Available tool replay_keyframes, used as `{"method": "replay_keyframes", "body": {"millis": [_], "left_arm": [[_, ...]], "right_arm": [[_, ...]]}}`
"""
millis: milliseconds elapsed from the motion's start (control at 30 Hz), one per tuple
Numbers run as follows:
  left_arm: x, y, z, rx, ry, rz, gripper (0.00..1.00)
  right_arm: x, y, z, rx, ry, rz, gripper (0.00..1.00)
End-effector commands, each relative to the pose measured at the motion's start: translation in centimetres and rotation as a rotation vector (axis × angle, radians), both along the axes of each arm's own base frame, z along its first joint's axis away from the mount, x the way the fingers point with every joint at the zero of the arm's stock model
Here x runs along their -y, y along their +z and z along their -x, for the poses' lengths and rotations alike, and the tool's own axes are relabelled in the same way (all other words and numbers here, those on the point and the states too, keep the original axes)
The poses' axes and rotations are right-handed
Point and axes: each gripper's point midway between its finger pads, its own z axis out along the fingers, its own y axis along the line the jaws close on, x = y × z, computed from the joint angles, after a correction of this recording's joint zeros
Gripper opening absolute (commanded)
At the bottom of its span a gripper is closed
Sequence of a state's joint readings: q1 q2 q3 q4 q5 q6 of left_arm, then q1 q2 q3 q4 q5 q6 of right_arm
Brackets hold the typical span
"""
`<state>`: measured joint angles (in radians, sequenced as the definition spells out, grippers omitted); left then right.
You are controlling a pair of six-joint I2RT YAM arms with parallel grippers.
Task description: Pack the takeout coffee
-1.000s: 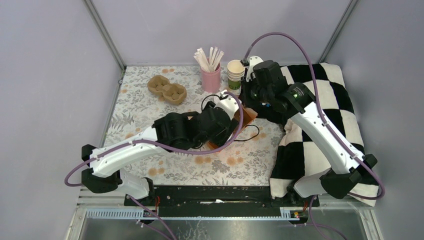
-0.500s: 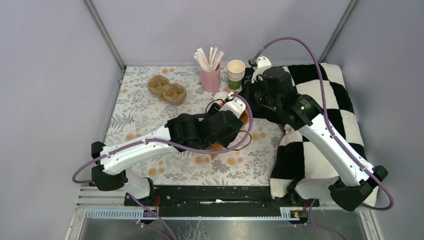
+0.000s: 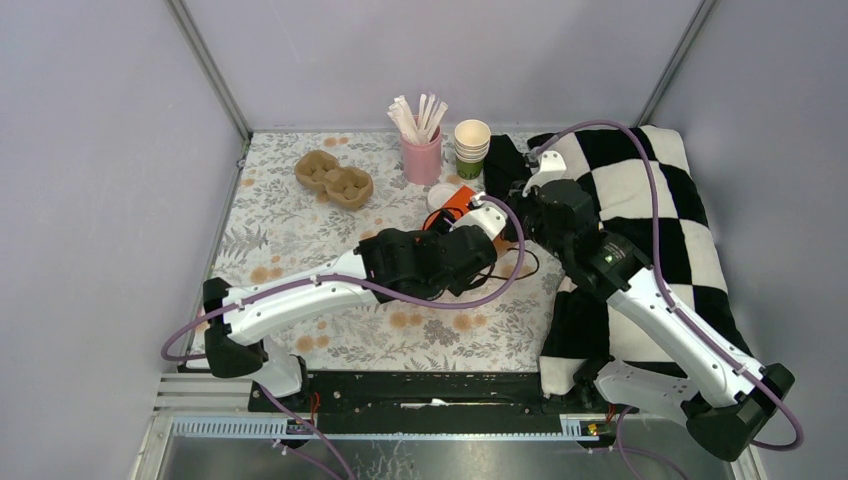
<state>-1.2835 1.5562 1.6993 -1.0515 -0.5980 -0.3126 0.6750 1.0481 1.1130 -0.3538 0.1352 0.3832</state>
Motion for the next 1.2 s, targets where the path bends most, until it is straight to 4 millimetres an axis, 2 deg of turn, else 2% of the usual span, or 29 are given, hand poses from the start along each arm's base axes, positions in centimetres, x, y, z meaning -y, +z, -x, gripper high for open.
{"method": "replay_keyframes", "body": {"millis": [0, 100, 267, 367, 533, 767, 900, 1033, 1167], "left_arm": [[1.0, 0.8, -0.1, 0.015, -0.020, 0.033, 0.51], [1.1, 0.8, -0.1, 0.014, -0.020, 0.037, 0.51], [1.5, 0.4, 0.0, 0.006, -0.029, 0.037, 0.50], [1.7, 0.2, -0.1, 0.007, -0.032, 0.036, 0.49], [2.2, 0.2, -0.2, 0.007, -0.038, 0.032, 0.48], [2.5, -0.3, -0.1, -0.002, -0.055, 0.015, 0.47], [2.3, -0.4, -0.1, -0.002, -0.060, 0.000, 0.47], [2.2, -0.5, 0.0, -0.005, -0.062, -0.004, 0.47], [2.2, -0.6, 0.1, -0.013, -0.063, -0.004, 0.47]], "right_arm": [[1.2, -0.2, 0.2, -0.001, -0.027, 0.067, 0.01], [1.7, 0.0, -0.2, 0.008, 0.008, 0.190, 0.07], [1.7, -1.0, -0.7, -0.029, 0.121, 0.397, 0.21], [1.8, -1.2, -1.1, -0.011, 0.148, 0.452, 0.36], [2.2, -1.1, -2.1, 0.005, 0.122, 0.500, 0.46], [2.3, -2.0, -3.7, 0.050, 0.085, 0.519, 0.42], [1.7, -2.2, -3.6, 0.038, 0.104, 0.471, 0.37], [1.8, -3.4, -3.2, -0.004, 0.097, 0.430, 0.46], [2.4, -4.2, -3.5, -0.015, 0.074, 0.396, 0.48]]}}
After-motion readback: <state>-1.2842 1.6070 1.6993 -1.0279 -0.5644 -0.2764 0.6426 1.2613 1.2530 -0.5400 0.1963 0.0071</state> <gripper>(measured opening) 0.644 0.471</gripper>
